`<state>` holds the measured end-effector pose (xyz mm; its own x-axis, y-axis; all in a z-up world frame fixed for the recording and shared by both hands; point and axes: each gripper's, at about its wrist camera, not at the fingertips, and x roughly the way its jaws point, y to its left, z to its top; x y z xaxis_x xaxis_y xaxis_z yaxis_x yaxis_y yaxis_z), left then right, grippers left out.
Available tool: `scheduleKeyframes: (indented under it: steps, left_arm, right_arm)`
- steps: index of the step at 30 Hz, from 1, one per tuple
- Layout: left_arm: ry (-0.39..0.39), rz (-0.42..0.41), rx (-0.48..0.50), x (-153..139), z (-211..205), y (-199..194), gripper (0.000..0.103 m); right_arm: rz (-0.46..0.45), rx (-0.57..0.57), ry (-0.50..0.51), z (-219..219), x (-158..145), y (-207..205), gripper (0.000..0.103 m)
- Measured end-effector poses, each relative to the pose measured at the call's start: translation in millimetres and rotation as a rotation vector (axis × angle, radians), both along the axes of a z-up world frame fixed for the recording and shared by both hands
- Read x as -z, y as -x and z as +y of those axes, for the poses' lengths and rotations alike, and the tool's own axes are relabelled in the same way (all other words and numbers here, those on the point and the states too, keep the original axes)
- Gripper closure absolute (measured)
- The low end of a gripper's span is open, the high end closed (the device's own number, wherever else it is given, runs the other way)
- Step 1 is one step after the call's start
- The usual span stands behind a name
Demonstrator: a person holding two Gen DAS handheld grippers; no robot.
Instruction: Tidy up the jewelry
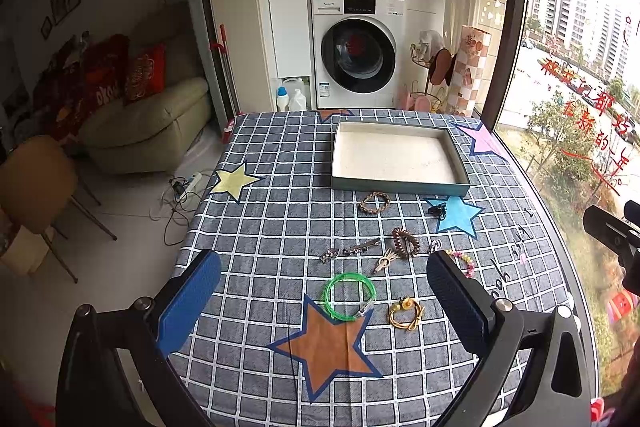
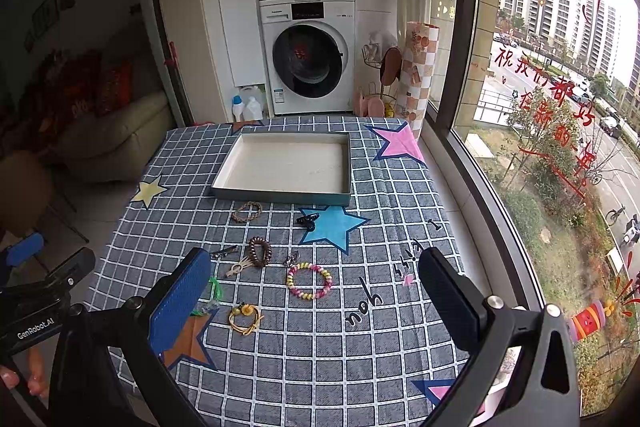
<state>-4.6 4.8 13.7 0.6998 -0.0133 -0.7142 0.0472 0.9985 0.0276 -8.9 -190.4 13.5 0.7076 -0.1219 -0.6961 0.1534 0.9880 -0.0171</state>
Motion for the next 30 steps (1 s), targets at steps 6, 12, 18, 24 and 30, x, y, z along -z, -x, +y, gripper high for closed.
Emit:
scheduleKeyframes:
  steps: [6,12,18,24,30]
  left_arm:
    - [0.001,0.000,0.000,0.7,0.1,0.7,0.000]
    - [0.001,0.001,0.000,0.6,0.6,0.7,0.000]
    - [0.000,0.002,-0.001,0.9,0.5,0.7,0.000]
    - [-0.001,0.008,-0.004,3.4,1.2,-1.2,0.000]
    - [-0.003,0.012,-0.005,5.1,1.1,-2.9,0.000]
  right_arm:
    - [0.001,0.000,-0.002,0.4,0.7,-0.4,0.000]
    - [0.002,0.000,-0.002,0.6,0.8,-0.6,0.000]
    - [0.007,-0.001,-0.006,1.3,3.0,-1.9,0.000]
    - [0.011,-0.005,-0.009,0.5,4.6,-1.7,0.000]
    - [0.015,-0.005,-0.011,0.5,4.8,-2.0,0.000]
